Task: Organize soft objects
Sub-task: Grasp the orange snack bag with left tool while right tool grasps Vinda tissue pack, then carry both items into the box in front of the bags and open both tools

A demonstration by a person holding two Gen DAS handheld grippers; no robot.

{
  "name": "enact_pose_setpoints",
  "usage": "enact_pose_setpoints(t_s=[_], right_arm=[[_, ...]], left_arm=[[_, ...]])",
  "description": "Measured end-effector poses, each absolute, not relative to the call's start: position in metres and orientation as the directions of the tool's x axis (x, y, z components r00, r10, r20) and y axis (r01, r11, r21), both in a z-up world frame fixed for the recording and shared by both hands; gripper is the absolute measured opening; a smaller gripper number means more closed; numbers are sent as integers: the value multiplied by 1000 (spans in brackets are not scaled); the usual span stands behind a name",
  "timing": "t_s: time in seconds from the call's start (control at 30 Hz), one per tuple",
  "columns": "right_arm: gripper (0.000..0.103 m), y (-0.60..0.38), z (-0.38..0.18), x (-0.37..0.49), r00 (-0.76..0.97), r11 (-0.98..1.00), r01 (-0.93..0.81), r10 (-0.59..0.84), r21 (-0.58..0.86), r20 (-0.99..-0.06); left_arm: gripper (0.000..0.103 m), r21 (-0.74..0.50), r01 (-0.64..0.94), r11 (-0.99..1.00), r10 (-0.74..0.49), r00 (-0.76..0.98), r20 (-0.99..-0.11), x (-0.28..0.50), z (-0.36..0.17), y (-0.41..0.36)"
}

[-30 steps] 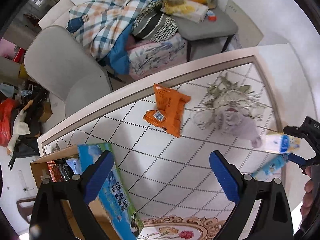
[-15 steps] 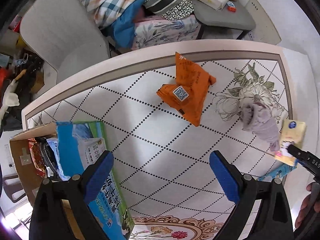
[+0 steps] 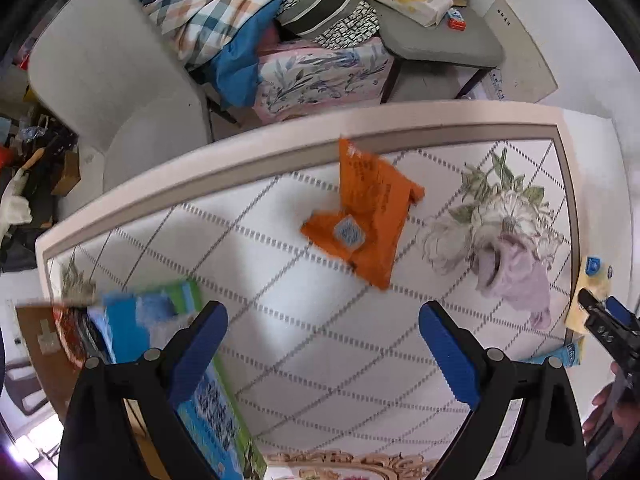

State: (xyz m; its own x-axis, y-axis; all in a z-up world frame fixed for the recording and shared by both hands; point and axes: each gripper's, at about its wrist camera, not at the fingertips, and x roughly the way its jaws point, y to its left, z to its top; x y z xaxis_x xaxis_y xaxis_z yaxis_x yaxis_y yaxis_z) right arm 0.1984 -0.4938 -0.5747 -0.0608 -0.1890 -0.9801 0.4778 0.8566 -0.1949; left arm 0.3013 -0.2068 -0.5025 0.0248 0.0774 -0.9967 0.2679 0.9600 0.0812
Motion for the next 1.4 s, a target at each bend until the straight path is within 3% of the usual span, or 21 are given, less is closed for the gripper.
enact_pose_setpoints(t_s=[0.1,0.27,0.37,0.43,0.57,0.63,0.67,0.9,1.17,1.4], right_arm=[[85,-505,-590,201,-97,871,430,-217,-237,-971],[85,-525,-586,201,-71,873,463,-136,-154,-988],[85,-539,-578,198,-37,861,502,-72,-81,-997],[85,-543,-580,199,-59,857,507,-72,-92,-996],[85,-550,-601,201,-99,851,523,10,-43,-995],[80,-553,-609,199,-106,833,551,25,-38,-994],[66,-555,-611,197,-92,814,581,53,-10,-994],[66,-537,-578,188,16,775,625,106,93,-994],[66,-452,-475,192,194,849,481,140,218,-971],[66,-318,-391,148,282,904,305,214,299,-935]], left_arm=[[98,82,315,945,79,24,-997,319,-517,-218],[98,110,426,898,121,2,-993,335,-550,-249],[83,129,485,865,158,-19,-987,335,-568,-261],[63,133,508,851,180,-43,-983,331,-580,-265],[60,80,469,880,119,-54,-991,328,-576,-262],[58,56,431,901,93,-66,-993,327,-575,-256],[58,34,404,914,69,-71,-995,325,-573,-252],[57,-55,319,946,-50,-25,-998,303,-528,-232],[57,-105,332,937,-145,97,-985,257,-447,-202],[57,-151,282,947,-213,206,-955,194,-372,-106]])
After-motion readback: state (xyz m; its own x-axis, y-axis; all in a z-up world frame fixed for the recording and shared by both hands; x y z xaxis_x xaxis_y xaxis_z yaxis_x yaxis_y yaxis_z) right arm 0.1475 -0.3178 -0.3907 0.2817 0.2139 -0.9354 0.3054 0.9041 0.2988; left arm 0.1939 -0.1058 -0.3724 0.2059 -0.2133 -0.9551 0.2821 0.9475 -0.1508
